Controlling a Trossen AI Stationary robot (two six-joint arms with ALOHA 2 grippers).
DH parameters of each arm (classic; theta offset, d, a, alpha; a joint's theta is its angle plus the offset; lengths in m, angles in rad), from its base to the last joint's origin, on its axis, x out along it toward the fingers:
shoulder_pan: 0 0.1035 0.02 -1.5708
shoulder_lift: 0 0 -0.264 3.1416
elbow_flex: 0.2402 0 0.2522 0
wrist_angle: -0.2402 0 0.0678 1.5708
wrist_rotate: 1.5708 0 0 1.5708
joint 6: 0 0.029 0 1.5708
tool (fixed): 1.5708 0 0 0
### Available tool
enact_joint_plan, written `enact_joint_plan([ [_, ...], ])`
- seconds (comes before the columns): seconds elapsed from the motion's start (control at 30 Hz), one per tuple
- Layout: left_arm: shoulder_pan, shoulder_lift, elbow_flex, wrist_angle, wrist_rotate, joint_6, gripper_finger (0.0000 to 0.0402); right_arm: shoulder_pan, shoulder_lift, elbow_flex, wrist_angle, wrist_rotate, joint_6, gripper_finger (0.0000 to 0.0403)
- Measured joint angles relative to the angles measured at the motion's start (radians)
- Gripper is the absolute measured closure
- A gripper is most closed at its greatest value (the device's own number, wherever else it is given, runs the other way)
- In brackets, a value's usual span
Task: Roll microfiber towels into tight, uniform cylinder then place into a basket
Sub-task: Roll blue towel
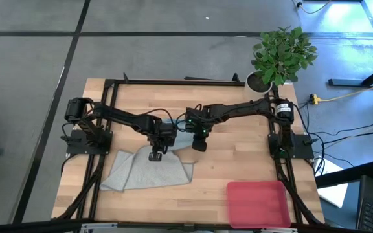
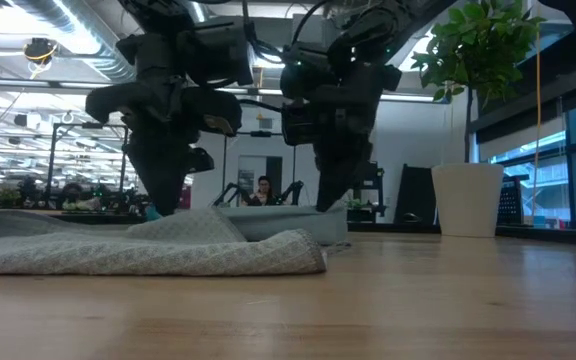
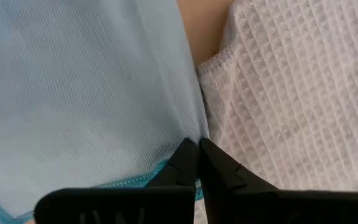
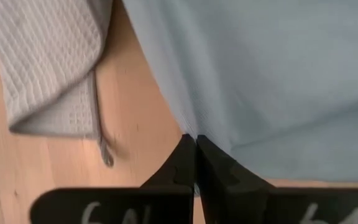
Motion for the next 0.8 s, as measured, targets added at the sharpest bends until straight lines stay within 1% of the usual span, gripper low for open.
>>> enact_joint_plan([
  [0.2,-0.004,-0.003,-0.001,0.003,0.039,0.001,0.0401,-0.008,0.000,-0.003,0.103,0.006,0.047,0.0398],
  [0.27,-0.007,-0.003,-0.001,0.006,0.056,0.014,0.0402,-0.010,0.000,-0.003,0.112,0.036,0.057,0.0398],
  [0.33,-0.011,-0.002,-0.001,0.010,0.056,0.025,0.0401,-0.010,0.000,-0.003,0.114,0.064,0.072,0.0398],
  [0.63,-0.035,-0.001,-0.001,0.019,0.052,0.025,0.0402,-0.015,0.002,-0.001,0.150,0.131,0.080,0.0398],
  [0.8,-0.039,0.000,-0.002,0.018,0.052,0.025,0.0402,-0.026,0.023,0.002,0.165,0.134,0.079,0.0398],
])
